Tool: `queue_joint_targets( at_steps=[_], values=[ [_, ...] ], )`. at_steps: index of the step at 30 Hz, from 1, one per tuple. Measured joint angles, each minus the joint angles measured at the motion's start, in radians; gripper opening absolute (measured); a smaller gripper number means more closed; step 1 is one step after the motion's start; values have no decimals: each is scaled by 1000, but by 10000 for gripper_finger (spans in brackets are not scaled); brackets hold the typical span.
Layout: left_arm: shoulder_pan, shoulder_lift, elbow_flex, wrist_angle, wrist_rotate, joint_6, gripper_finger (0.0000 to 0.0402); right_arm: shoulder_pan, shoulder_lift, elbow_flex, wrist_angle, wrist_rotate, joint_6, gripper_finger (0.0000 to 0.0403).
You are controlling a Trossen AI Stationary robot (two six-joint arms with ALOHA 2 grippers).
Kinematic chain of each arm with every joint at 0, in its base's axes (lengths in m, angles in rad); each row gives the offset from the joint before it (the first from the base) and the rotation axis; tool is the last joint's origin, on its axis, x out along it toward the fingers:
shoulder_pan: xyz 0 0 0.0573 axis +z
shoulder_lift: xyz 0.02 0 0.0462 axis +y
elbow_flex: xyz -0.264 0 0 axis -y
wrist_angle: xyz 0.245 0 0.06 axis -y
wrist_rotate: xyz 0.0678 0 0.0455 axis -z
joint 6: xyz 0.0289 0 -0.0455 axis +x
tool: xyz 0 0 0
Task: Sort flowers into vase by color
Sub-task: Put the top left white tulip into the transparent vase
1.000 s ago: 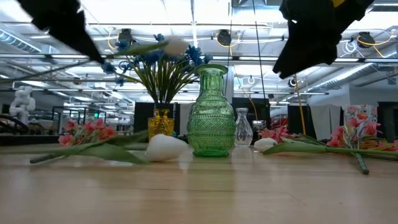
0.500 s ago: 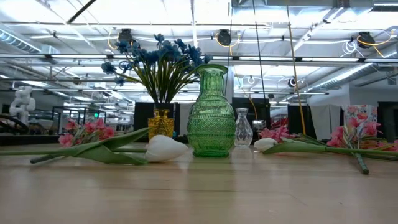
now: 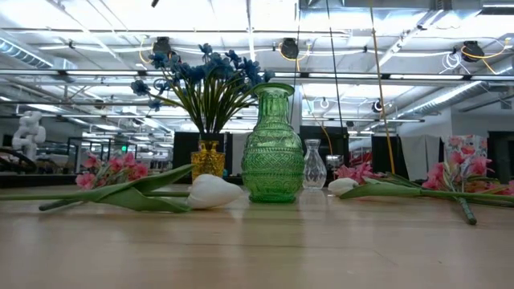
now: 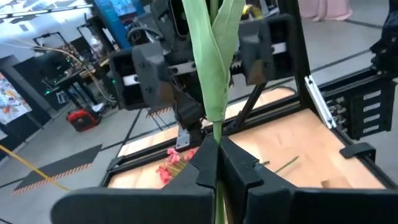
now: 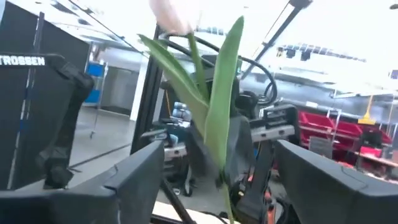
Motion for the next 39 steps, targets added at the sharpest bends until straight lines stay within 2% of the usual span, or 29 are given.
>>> queue_joint_targets(
  at_steps=[4,20,23,33,39],
  values=[
    [19,16,0,22,5,4,8,-24,30,13,1,-43,36,299],
    [39,25,-1,-4,41,-3,8,-52,68,58,1,-74,52,290],
    [39,25,-1,0,41,-3,8,-52,68,58,2,-74,64,259],
    [39,25,-1,-1,40,-4,9,-59,68,58,1,-77,81,108],
    [39,25,-1,-1,21,-10,9,-69,68,58,2,-78,104,48]
  ],
)
